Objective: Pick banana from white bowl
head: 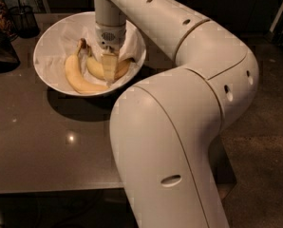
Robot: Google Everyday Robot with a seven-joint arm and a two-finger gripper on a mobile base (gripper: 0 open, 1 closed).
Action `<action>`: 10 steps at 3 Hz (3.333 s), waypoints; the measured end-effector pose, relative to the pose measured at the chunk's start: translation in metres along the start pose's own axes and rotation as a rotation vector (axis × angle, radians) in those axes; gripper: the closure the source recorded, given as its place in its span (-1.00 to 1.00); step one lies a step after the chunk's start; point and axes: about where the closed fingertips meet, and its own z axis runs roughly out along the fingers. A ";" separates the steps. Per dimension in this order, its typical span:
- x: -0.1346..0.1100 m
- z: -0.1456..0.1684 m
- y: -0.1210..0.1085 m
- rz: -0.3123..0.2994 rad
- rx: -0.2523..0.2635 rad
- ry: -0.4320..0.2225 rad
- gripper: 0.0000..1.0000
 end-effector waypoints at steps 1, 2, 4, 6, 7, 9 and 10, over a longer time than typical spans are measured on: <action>0.000 0.004 0.000 0.000 0.001 -0.001 0.73; 0.000 0.004 0.000 0.000 0.001 -0.001 1.00; 0.007 -0.027 0.015 -0.031 0.140 -0.096 1.00; 0.020 -0.047 0.041 -0.079 0.196 -0.156 1.00; 0.019 -0.058 0.064 -0.093 0.215 -0.179 1.00; 0.023 -0.077 0.131 -0.106 0.256 -0.251 1.00; 0.029 -0.082 0.159 -0.079 0.262 -0.273 1.00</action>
Offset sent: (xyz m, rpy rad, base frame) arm 0.0002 0.0001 -0.0041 0.0005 -0.0006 -0.0001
